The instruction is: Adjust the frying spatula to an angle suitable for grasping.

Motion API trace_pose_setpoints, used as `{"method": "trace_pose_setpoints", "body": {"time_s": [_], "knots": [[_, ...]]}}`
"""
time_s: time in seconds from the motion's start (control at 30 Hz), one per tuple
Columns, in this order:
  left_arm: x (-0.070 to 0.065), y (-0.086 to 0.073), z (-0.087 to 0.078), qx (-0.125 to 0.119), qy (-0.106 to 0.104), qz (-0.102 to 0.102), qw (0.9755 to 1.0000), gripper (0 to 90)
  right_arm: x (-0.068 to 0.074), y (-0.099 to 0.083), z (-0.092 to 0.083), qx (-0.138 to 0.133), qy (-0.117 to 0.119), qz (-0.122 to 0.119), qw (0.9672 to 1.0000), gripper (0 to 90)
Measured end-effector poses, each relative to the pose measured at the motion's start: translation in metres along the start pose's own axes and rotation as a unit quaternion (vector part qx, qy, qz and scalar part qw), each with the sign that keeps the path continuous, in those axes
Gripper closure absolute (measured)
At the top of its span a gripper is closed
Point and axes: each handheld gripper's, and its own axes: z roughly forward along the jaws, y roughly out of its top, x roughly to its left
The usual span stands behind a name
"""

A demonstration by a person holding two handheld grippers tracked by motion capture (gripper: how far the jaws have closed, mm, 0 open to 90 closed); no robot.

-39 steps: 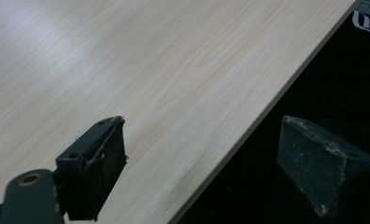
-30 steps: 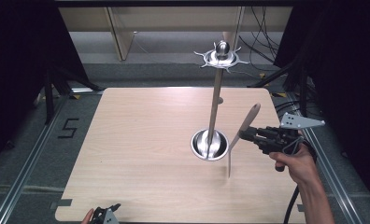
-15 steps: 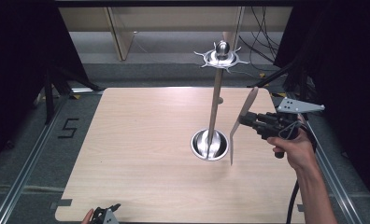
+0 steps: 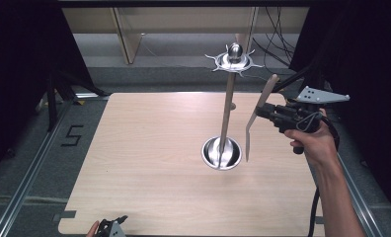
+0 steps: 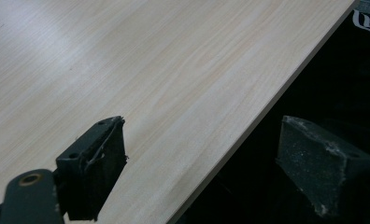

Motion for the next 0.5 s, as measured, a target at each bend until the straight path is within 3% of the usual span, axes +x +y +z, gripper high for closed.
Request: {"method": "trace_pose_setpoints", "body": {"time_s": [0.5], "knots": [[0.000,0.000,0.000,-0.001,-0.002,0.000,1.0000,14.8,-0.002,0.018,0.007,0.006,-0.013,0.000,0.9999,74.2]]}}
